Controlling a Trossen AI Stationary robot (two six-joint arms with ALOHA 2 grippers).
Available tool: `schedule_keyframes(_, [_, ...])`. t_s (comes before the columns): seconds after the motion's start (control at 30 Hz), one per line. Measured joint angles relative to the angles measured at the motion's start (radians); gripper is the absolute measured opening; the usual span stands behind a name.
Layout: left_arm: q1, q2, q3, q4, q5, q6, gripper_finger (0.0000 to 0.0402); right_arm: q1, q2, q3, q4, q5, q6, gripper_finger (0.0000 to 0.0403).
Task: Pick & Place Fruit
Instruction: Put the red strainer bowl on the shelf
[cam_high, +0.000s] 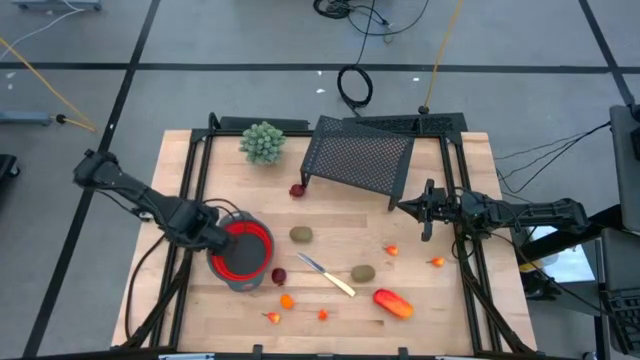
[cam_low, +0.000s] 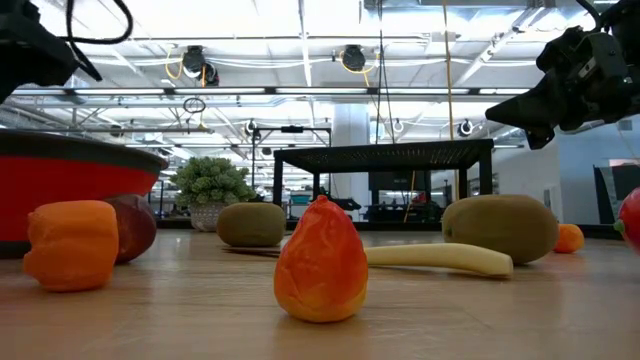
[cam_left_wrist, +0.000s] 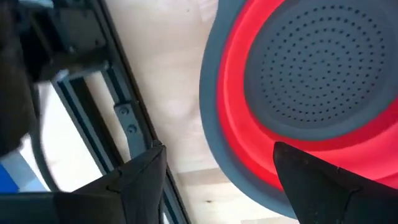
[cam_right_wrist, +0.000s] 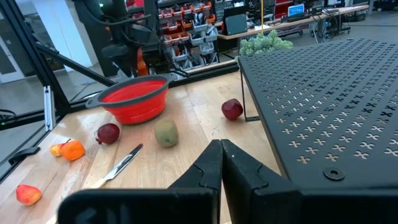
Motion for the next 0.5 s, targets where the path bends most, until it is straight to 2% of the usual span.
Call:
schedule_keyframes(0.27, [-0.144,-0.001,-0.063,0.172,-0.024,-0.25,0.0296,0.0,0.0,0.0,0.0,0.0,0.0,0.0])
schedule_keyframes(0.5, [-0.228,-0.001,-0.103,0.199,-0.031,-0.413,0.0296,0.0,0.0,0.0,0.0,0.0,0.0,0.0])
